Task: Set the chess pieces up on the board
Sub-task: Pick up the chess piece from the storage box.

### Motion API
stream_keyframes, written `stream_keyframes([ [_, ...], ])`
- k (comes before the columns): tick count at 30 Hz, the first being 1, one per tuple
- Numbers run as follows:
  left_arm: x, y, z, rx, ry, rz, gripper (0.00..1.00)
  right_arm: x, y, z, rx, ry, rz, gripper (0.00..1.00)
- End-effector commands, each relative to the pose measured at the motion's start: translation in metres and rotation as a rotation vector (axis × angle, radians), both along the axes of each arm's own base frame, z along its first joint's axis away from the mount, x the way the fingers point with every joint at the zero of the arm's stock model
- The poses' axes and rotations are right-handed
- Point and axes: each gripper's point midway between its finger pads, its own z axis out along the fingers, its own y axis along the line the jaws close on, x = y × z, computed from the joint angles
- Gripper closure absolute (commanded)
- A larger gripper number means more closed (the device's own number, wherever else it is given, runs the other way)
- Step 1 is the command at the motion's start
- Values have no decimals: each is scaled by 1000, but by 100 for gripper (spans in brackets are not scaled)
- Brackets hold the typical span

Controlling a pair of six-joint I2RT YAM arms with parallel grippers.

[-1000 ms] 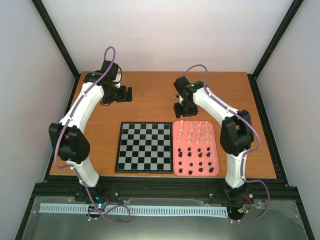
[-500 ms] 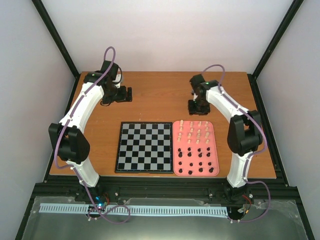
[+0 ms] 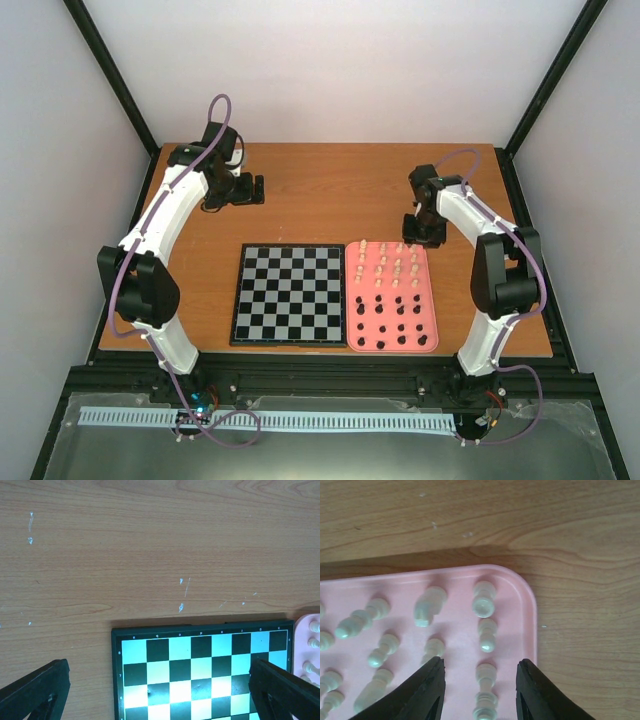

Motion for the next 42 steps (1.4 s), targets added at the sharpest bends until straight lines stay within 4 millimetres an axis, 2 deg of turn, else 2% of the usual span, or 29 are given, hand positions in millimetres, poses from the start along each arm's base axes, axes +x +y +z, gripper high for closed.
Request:
stream_keyframes([
  [1,1,-4,10,-8,-35,-9,0,1,-8,4,1,-26,-26,60],
  [12,2,-4,8,-9,-30,-7,0,8,-13,-7,-4,-13,-16,61],
  [17,2,-4,8,-7,-30,-9,0,11,-11,-14,1,-4,-11,64],
  [36,3,-3,5,2,-23,-7,0,21,-8,-31,2,15,3,65],
  [42,4,-3,5,1,-23,-9,0,25,-10,-35,-12,13,3,68],
])
